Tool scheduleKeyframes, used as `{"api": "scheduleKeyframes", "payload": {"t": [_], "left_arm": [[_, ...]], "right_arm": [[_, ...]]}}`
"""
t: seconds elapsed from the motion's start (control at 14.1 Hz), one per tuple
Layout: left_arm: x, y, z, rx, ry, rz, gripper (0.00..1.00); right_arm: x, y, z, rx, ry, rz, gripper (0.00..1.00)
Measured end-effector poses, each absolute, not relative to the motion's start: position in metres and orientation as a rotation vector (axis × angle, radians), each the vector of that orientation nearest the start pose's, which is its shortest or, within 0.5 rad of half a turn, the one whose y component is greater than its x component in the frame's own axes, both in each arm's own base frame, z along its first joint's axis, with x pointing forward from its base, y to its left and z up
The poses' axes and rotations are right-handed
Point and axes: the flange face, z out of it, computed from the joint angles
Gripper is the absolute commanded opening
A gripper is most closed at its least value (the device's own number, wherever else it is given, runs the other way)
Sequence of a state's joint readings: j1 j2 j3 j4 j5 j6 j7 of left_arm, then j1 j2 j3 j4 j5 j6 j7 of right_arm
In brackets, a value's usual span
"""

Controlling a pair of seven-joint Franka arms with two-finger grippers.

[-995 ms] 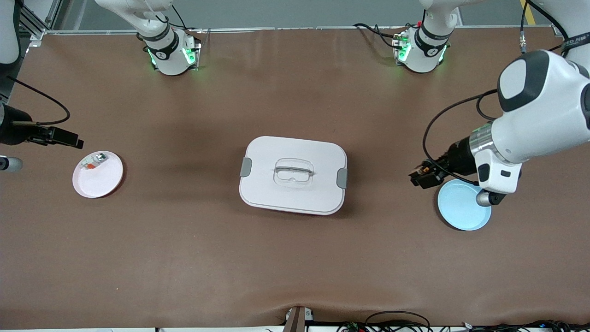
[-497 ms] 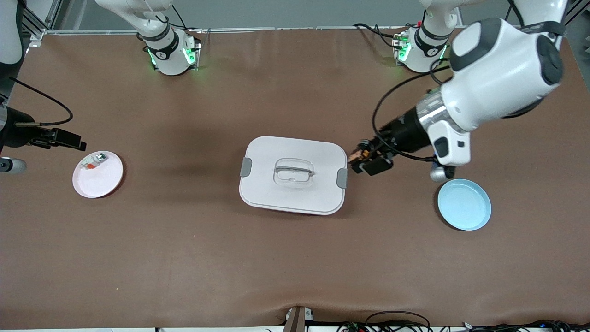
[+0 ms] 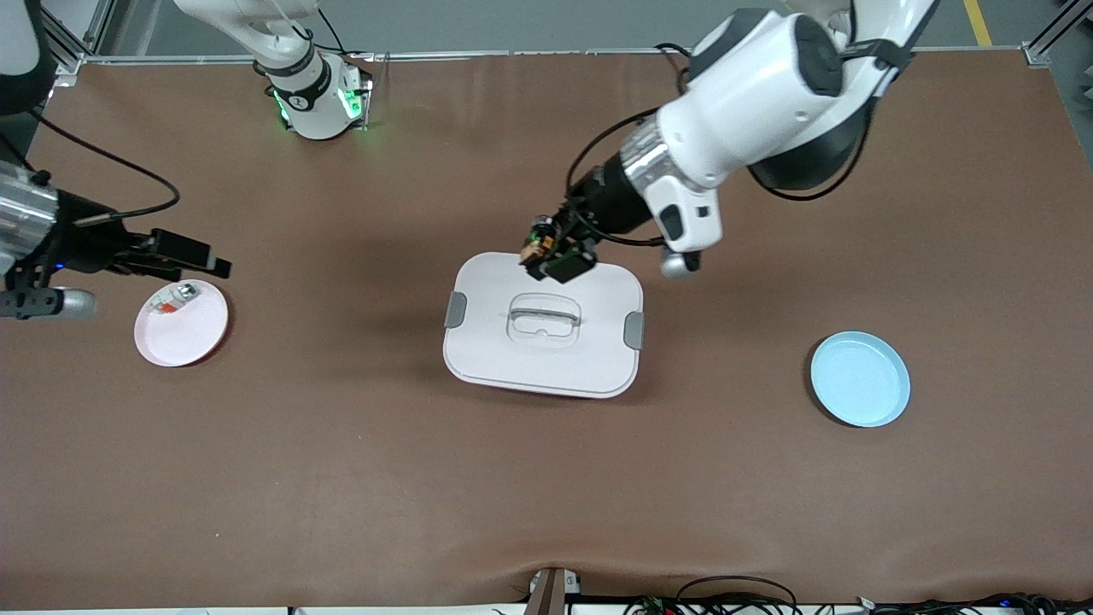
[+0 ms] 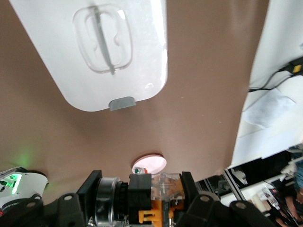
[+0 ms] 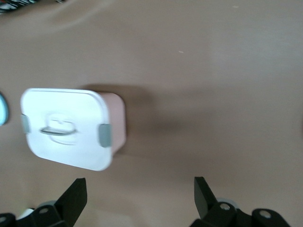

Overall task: Transfer orange switch to right arm and place
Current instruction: 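Hold the switch above the box while the right gripper reaches it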

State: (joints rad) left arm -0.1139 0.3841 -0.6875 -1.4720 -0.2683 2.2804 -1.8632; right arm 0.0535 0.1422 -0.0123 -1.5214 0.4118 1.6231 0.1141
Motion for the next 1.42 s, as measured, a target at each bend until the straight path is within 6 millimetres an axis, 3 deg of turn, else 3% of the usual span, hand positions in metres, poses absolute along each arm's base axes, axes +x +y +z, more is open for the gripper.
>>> {"api": "scheduleKeyframes", "payload": {"t": [0.21, 0.36, 0.78, 1.07, 1.42], "left_arm": [[0.511, -0.485, 0.533, 2.016, 1.584, -0.521, 0.17], [0.499, -0.501, 0.524, 2.001, 1.632, -0.551, 0.17], [0.503, -0.507, 0.537, 1.877, 1.665, -0.545, 0.17], [0.508, -0.505, 0.545, 1.815, 1.662, -0.533, 0.17], [0.507, -0.509, 0.537, 1.829, 1.660, -0.531, 0.17]], "right_arm": [[0.597, 0.138, 0.579, -2.650, 0.107, 0.042, 1.00], [0.595, 0.167, 0.571, -2.561, 0.127, 0.006, 1.00], [0.573, 0.206, 0.537, -2.353, 0.211, 0.042, 1.00], [0.558, 0.227, 0.538, -2.326, 0.040, 0.017, 1.00], [0.544, 0.260, 0.544, -2.319, -0.083, -0.032, 1.00]]}}
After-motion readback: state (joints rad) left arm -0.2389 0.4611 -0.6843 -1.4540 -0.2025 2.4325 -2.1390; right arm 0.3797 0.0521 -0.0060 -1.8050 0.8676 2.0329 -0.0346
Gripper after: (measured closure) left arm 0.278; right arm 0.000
